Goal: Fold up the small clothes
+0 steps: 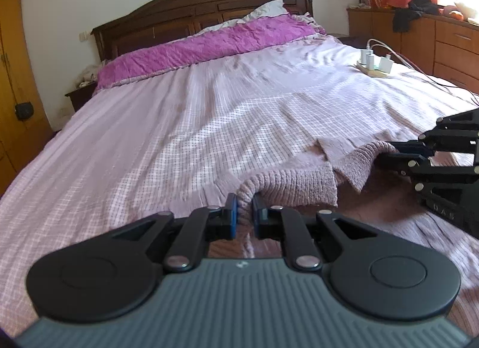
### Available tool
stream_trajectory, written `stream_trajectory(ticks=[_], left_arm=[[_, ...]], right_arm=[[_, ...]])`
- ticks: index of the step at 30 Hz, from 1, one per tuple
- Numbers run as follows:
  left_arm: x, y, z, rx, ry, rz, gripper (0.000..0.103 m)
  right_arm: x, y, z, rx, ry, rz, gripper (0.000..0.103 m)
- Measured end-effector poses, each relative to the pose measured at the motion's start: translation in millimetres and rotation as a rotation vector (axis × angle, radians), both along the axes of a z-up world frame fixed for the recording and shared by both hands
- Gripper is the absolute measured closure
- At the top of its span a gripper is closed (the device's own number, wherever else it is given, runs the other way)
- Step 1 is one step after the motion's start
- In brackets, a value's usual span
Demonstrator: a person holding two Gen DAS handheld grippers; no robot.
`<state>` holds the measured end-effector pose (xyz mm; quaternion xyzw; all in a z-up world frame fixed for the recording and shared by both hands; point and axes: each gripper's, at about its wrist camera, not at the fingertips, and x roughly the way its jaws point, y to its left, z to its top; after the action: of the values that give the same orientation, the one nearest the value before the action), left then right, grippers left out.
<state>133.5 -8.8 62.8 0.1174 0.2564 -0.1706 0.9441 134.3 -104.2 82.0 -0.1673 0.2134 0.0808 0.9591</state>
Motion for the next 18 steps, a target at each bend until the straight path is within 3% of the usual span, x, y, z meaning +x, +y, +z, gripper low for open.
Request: stream_trajectory(ticks=[5,11,18], left_arm=[[35,-12,-16,0.027,0.039,0.021,0.089],[70,-18,-45,0.038,0.150,0.051,0.087],[73,-1,-40,-0.045,0.200,0.119,0.056]], right_arm=[[41,1,-12,-0.010,0.056,-0.035,0.094],[83,-2,-34,0.019,0.192,-0.076,0.093],[92,-13,-33,0.117,0.231,-0.105,0.087]])
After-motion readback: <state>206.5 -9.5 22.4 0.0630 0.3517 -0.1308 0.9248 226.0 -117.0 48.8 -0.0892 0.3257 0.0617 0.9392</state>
